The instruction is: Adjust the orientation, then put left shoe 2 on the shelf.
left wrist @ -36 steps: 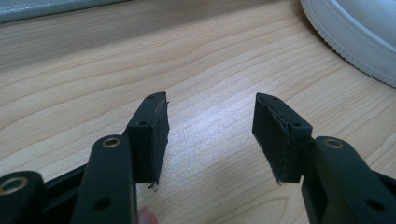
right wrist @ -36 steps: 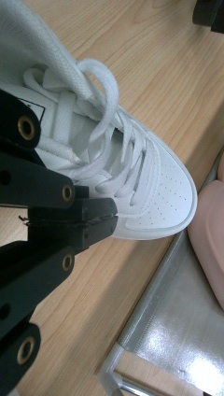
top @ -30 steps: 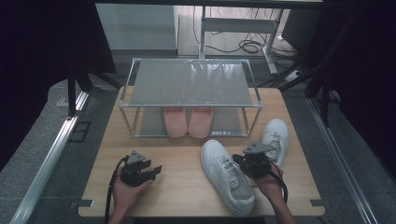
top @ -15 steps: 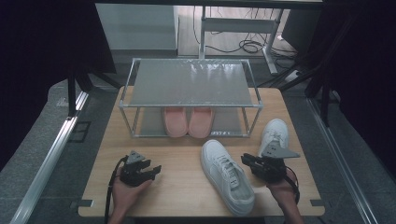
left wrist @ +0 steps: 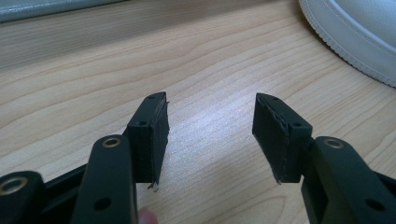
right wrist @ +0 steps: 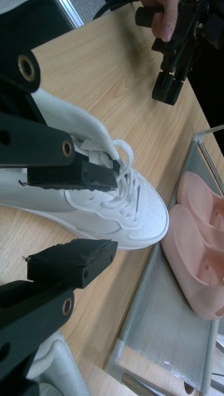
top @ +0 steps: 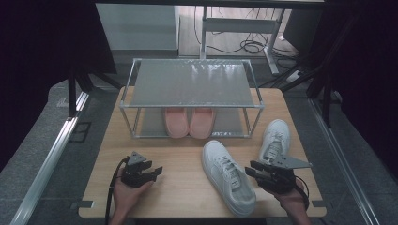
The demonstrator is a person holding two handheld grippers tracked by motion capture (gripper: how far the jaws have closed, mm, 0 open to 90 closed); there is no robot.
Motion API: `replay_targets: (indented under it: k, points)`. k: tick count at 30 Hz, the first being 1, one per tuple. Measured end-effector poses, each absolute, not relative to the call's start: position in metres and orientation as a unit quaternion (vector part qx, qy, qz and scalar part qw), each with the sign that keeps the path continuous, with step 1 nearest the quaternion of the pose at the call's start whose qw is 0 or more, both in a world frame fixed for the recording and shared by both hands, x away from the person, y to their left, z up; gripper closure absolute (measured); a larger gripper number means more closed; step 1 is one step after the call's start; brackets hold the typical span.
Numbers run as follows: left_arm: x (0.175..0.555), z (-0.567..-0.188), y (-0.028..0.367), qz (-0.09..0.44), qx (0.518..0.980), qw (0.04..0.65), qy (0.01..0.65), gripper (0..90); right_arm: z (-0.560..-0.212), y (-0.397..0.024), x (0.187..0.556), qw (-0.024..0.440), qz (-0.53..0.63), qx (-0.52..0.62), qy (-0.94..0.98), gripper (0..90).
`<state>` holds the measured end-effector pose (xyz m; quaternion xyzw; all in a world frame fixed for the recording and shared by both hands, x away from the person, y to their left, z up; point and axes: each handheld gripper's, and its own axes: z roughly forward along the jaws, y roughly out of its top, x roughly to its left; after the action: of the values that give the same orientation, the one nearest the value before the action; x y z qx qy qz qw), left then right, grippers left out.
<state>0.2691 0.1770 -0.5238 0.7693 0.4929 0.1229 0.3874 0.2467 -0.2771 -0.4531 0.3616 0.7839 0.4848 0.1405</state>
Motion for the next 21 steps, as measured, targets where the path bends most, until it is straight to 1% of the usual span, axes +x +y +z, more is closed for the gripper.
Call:
replay_targets:
  k: [8,16,21]
  points:
    - [0.2668,-0.5240,0.1742,0.124,0.774,0.383,0.489,46.6,-0.4544,-0.2753,0.2428,0.140,0.487,0.361,0.783,60.6]
    - [0.2666,-0.5229,0.1756,0.125,0.771,0.387,0.491,46.5,-0.4570,-0.2736,0.2419,0.133,0.489,0.358,0.784,55.4]
    - [0.2681,-0.5238,0.1737,0.122,0.773,0.387,0.488,46.5,-0.4617,-0.2706,0.2413,0.126,0.482,0.357,0.790,54.4]
